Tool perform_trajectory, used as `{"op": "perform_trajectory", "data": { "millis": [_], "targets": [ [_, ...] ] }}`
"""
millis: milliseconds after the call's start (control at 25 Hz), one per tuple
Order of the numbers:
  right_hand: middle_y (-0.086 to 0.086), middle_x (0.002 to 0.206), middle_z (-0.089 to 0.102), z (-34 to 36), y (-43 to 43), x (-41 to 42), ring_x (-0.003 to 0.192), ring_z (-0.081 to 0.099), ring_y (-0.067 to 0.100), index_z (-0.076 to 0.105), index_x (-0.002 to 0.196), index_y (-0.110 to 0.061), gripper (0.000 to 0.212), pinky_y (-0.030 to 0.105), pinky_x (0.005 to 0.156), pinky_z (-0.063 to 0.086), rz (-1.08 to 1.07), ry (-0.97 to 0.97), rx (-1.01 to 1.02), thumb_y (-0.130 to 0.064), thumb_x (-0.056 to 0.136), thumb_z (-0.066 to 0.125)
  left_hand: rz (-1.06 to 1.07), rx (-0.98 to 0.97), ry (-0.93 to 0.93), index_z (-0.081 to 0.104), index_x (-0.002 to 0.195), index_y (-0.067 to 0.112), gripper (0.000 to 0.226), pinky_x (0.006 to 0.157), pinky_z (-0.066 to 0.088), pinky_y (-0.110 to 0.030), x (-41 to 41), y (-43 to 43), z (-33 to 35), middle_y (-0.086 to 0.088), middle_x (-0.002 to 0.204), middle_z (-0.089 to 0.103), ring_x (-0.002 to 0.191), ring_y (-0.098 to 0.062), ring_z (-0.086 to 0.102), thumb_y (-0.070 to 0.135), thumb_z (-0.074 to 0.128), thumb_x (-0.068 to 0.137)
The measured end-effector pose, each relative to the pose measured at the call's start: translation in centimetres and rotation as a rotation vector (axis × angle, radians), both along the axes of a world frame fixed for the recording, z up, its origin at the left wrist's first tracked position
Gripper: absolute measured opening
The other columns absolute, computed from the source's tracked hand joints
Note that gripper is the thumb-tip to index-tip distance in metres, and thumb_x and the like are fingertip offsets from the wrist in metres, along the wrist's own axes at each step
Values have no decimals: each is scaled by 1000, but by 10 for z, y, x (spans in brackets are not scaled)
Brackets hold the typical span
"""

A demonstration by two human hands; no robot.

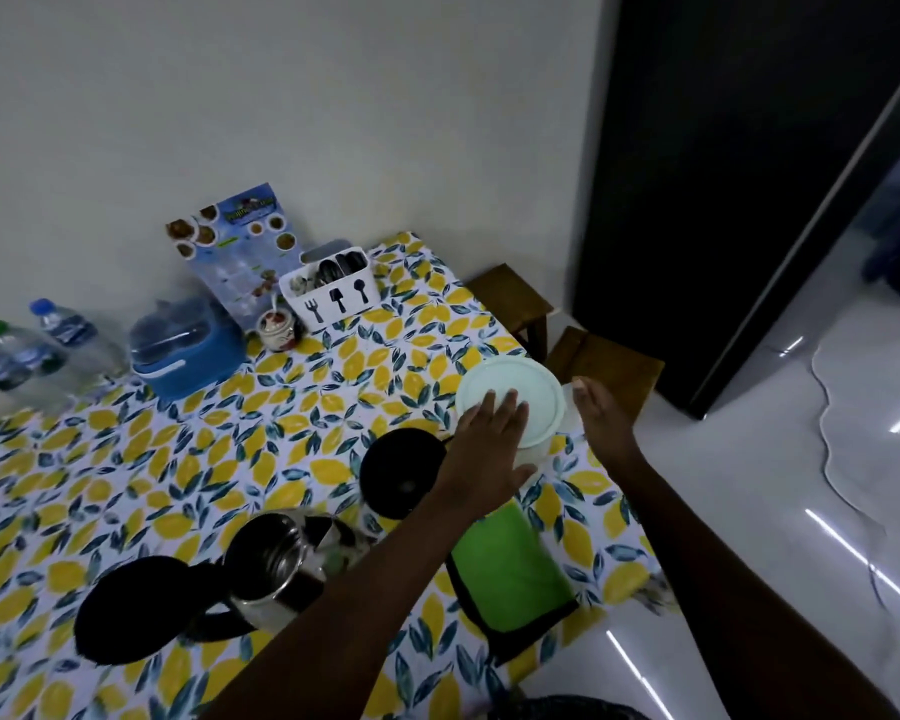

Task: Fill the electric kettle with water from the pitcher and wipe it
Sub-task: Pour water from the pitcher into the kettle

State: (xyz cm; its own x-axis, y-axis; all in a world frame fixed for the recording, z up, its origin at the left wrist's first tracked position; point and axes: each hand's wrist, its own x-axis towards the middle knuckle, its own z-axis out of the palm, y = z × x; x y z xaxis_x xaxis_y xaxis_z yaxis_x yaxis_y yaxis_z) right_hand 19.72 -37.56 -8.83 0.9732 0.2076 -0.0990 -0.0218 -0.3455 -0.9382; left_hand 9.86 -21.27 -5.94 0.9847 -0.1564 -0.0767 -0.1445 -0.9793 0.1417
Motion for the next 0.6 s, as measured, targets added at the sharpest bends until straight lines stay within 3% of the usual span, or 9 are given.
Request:
{"op": "perform_trajectory", "data": {
  "millis": [80,160,280,400,480,600],
  "targets": [
    [9,95,63,-3,1,12,91,55,18,64,99,-7,32,30,71,37,-11,61,32,-34,100,46,14,24,-24,21,149,10,77,117,23,-50,-1,0,-4,-14,160,21,146,-38,18,46,53,89],
    [12,84,64,-12,-1,19,80,57,20,64,84,-6,49,35,72,40,52,138,-5,-49,96,46,10,8,-41,22,149,13,75,117,25,-49,-2,2,-7,-11,160,22,147,-36,19,43,55,89],
    [15,65,49,-23,1,19,62,47,22,55,66,-8,61,36,64,35,98,233,-42,-65,86,44,17,5,-74,22,149,18,74,117,26,-47,-8,5,-11,-5,160,24,148,-32,20,42,56,88],
    [11,56,35,-19,8,10,48,34,13,39,58,-12,50,32,56,28,63,274,42,-45,92,55,76,-20,-77,22,149,20,78,114,28,-48,-16,8,-10,-2,161,22,148,-29,19,43,60,86],
    [4,57,39,-20,15,3,47,37,9,43,59,-15,41,30,54,32,57,275,92,-31,94,57,101,-35,-72,19,150,19,83,113,29,-48,-22,14,-6,-3,162,19,148,-28,17,44,63,84],
    [9,60,37,-14,28,-12,51,35,15,47,63,-6,43,28,53,32,124,205,116,-38,89,58,141,-55,-40,16,151,15,94,115,27,-52,-33,29,4,-9,162,16,148,-31,17,48,67,80]
  ]
}}
